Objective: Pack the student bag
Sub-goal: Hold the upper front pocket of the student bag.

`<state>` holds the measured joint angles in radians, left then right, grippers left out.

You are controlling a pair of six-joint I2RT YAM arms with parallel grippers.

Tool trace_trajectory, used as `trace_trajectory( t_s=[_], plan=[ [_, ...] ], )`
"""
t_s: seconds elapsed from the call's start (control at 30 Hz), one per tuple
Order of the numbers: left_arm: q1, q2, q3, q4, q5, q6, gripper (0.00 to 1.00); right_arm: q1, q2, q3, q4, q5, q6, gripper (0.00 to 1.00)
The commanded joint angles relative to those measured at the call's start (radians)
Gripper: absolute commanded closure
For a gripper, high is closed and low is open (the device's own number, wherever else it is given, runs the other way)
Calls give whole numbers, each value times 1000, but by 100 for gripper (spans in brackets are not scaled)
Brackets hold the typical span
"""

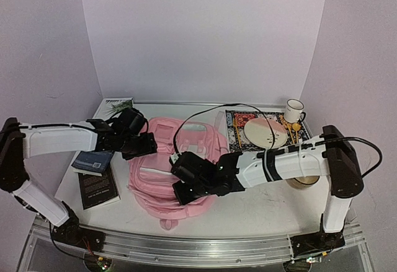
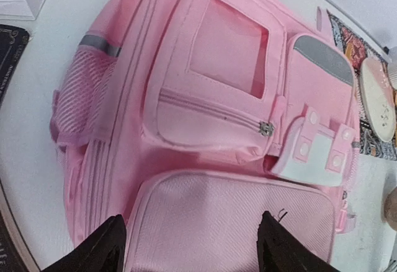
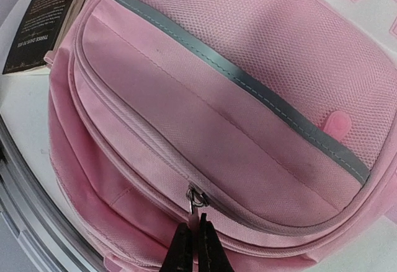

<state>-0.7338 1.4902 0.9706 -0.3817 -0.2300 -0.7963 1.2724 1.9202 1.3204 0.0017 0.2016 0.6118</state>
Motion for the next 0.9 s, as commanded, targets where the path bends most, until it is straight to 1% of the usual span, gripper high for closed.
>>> trace_trajectory(
  t_s=[0.0, 0.07, 0.23, 0.37, 0.57, 0.73, 0.87],
  plan=[
    [4, -188, -68, -60, 26, -173, 12, -2, 37, 83, 18, 20, -24, 100],
    [4, -247, -99, -77, 59, -226, 8, -2, 48, 100, 19, 13, -28, 100],
    [0, -324, -184, -82, 180, -354, 8, -2, 76, 137, 30, 4, -34, 100],
    [-42, -360, -247, -80, 183, -472, 16, -2, 89, 152, 39, -1, -29, 100],
    [-139, -403, -316, -29, 105, -631, 30, -2, 96, 154, 54, -7, -23, 100],
    [-172, -379, -366, 107, 105, -707, 34, -2, 102, 157, 63, -23, -20, 100],
    [-177, -331, -377, 148, 100, -731, 36, -2, 94, 146, 76, -25, -15, 100]
  ],
)
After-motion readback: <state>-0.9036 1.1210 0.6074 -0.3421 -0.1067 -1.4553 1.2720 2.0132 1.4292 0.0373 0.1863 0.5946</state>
